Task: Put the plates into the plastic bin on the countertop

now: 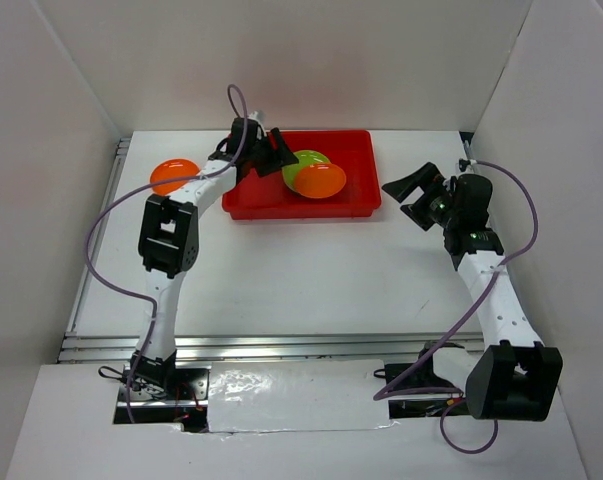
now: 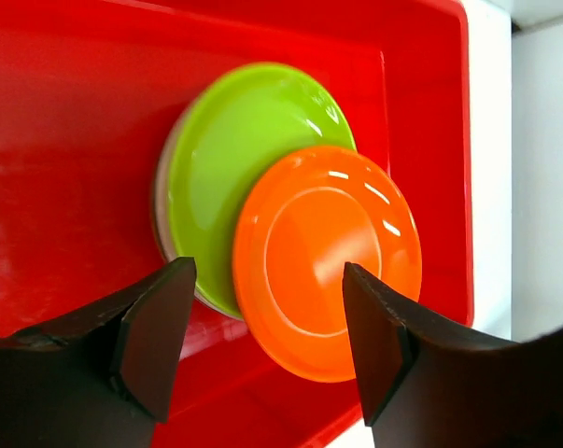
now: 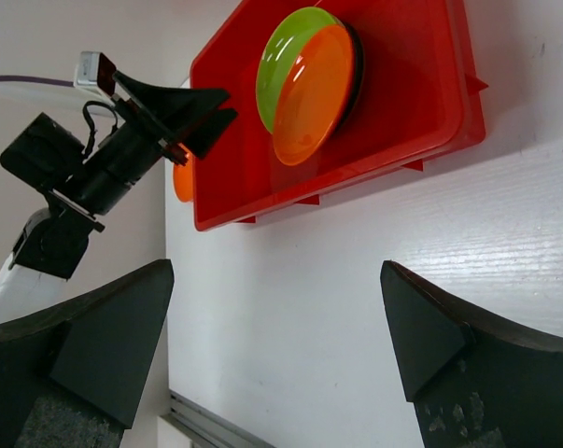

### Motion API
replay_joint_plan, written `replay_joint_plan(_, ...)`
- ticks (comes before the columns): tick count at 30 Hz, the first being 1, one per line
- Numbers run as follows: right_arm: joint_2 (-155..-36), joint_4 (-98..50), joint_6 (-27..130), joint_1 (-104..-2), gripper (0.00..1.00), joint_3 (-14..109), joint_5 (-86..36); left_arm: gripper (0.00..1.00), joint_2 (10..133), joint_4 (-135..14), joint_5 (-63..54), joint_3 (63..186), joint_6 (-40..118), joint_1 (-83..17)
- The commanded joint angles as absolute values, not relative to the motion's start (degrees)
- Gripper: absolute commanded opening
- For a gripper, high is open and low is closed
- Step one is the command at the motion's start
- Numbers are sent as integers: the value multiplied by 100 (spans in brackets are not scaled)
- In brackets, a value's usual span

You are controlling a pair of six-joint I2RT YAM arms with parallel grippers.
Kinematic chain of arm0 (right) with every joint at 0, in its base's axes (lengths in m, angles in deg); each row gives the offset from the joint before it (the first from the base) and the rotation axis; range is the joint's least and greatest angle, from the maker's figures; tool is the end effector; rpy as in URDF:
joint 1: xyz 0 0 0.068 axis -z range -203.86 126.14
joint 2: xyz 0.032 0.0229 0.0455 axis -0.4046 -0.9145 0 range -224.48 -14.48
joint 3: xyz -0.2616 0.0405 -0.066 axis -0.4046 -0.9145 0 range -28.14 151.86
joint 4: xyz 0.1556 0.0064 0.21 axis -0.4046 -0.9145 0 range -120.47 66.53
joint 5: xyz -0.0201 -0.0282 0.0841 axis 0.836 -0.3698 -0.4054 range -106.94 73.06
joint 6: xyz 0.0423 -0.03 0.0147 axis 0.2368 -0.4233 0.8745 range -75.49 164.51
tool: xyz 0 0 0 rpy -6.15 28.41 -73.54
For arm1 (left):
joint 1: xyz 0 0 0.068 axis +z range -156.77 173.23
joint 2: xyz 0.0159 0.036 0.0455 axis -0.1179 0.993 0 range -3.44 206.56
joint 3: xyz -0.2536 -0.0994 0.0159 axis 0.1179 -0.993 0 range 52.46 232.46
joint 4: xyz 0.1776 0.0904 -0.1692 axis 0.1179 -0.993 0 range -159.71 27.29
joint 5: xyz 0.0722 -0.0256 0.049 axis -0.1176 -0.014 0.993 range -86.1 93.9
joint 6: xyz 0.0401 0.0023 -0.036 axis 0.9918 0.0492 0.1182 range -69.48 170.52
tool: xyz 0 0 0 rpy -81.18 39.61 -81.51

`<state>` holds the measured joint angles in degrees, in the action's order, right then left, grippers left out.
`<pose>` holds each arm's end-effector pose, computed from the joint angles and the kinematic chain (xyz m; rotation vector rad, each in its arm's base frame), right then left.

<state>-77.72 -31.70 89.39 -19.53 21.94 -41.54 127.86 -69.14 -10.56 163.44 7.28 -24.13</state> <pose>0.2528 -0.0043 0.3130 0.5598 1.9331 0.8778 0.5144 -0.1702 0.2342 -0.3166 2.1251 -0.9000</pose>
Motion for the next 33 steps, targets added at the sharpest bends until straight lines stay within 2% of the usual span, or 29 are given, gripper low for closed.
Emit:
replay_joint_plan(1,-7617,-2944,8907,-1912,100,2152,-4339,77,12286,-6710,-569,16373,754,-2312)
replay_joint_plan(8,-7837,-2900,8889,-1991,100,2230,-4331,83,11733,-7140,343,16268,1026,-2276)
replay_joint_plan(10,-7933,-2883,8872,-2052,100,2266,-4252,99,11180,-7482,1090,16031,1158,-2312)
replay_joint_plan(11,-7995,-2865,8872,-2131,100,2283,-4243,99,10804,-7614,1737,15935,1115,-2251)
replay_joint_plan(14,-8127,-2726,8907,-2271,100,2283,-4286,99,10476,-8211,2147,15697,747,-1717)
replay_joint_plan(18,-8180,-2479,8960,-2534,100,2187,-4348,99,10475,-8863,1798,15172,-289,-687)
replay_joint_plan(22,-8355,-2373,8942,-2746,100,2213,-4471,99,10536,-7864,1018,14247,-310,340)
replay_joint_plan(27,-8540,-2373,8854,-2922,100,2292,-4603,94,11238,-6792,250,13974,-116,746)
replay_joint_plan(33,-8690,-2285,8678,-3107,100,2441,-4638,90,11916,-6754,161,14255,-98,940)
